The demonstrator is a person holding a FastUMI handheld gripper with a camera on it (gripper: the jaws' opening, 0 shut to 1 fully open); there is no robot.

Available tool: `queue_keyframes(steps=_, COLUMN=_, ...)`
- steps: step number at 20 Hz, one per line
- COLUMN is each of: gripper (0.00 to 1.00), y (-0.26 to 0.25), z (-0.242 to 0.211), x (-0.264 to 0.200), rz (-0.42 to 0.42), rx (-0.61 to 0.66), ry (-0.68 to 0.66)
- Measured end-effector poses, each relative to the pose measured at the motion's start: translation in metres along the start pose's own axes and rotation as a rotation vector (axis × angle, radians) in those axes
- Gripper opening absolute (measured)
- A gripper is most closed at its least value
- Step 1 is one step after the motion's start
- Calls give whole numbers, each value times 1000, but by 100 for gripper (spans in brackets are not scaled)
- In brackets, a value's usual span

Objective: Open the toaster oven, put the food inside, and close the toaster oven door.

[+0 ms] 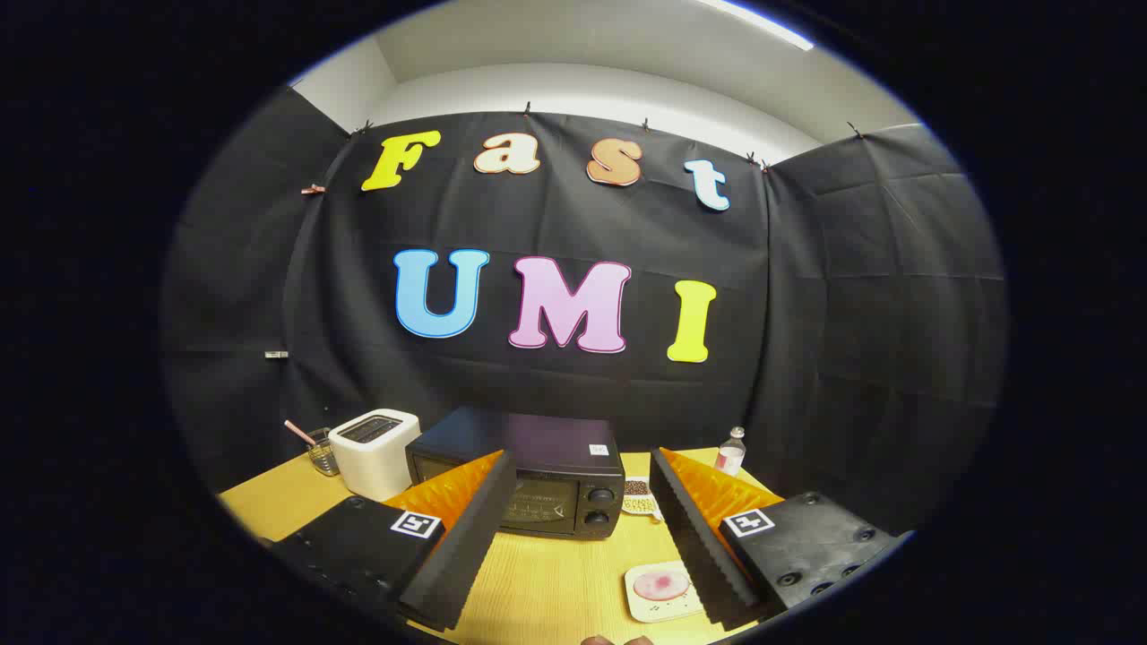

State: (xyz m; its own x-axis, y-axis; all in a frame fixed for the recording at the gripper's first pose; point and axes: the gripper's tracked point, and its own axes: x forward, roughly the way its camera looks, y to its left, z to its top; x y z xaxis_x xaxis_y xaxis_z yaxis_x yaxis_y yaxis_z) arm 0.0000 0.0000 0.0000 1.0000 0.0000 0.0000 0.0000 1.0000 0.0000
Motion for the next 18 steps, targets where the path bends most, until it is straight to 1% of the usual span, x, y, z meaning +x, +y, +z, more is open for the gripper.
queue_keyframes(steps=8, gripper=99, y=5, z=-5, x=1, rz=-4, rx=42, ry=33)
queue_keyframes(steps=13, gripper=99, y=18, z=-10, x=10, rz=12, rx=43, ry=47)
queue_keyframes(steps=18, gripper=98, y=23, z=-13, x=20, rz=4, rx=53, ry=66)
